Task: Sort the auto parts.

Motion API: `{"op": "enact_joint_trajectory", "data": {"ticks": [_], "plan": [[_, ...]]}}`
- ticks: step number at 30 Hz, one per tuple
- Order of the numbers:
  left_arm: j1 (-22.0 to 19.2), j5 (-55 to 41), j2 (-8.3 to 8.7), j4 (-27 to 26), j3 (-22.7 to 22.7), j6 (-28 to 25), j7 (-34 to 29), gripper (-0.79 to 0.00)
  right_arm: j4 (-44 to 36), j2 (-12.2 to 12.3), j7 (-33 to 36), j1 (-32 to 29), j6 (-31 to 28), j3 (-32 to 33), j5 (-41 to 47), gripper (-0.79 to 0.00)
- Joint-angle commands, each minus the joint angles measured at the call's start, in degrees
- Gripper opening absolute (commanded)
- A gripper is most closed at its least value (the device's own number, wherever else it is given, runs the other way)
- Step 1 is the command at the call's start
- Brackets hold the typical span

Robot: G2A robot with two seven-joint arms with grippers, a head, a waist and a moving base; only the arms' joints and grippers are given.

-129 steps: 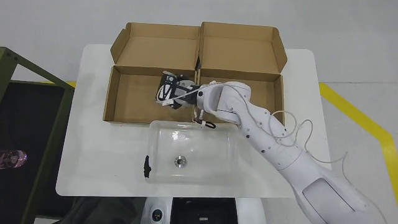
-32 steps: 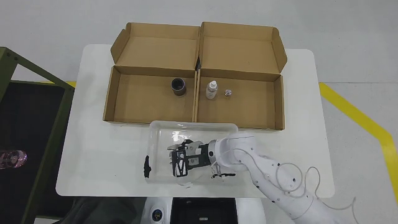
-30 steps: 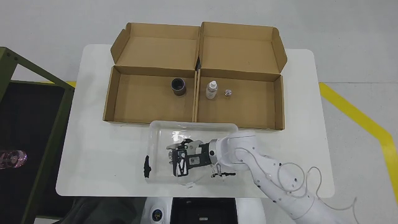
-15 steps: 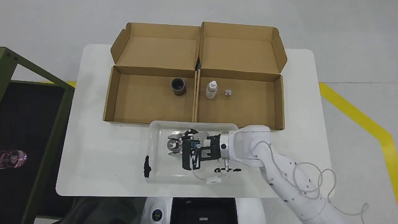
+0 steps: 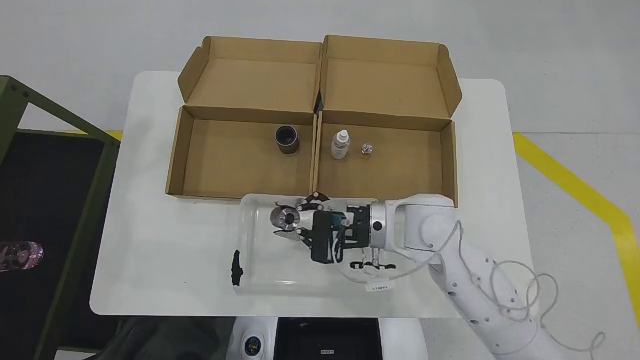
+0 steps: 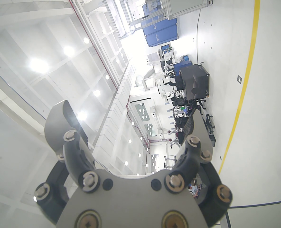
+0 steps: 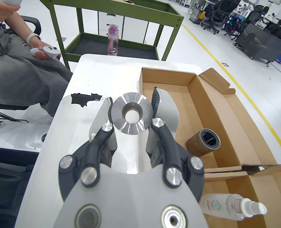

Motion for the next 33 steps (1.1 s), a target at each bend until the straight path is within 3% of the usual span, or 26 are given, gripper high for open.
{"op": "enact_joint_trajectory", "data": {"ticks": [1,15,33], "plan": [[0.0,0.0,0.0,0.0,0.0,0.0,0.0,0.0,-0.07,0.05,-0.33,0.17,0.32,0.26,0.1,-0.785],[0.0,0.0,0.0,0.0,0.0,0.0,0.0,0.0,2.38,-0.47,-0.46,4.33,3.31,-0.65,2.51,-0.785],[0.0,0.0,0.0,0.0,0.0,0.0,0.0,0.0,15.65,-3.72,7.5,17.41,9.4,-7.1,8.69,-0.785]]}}
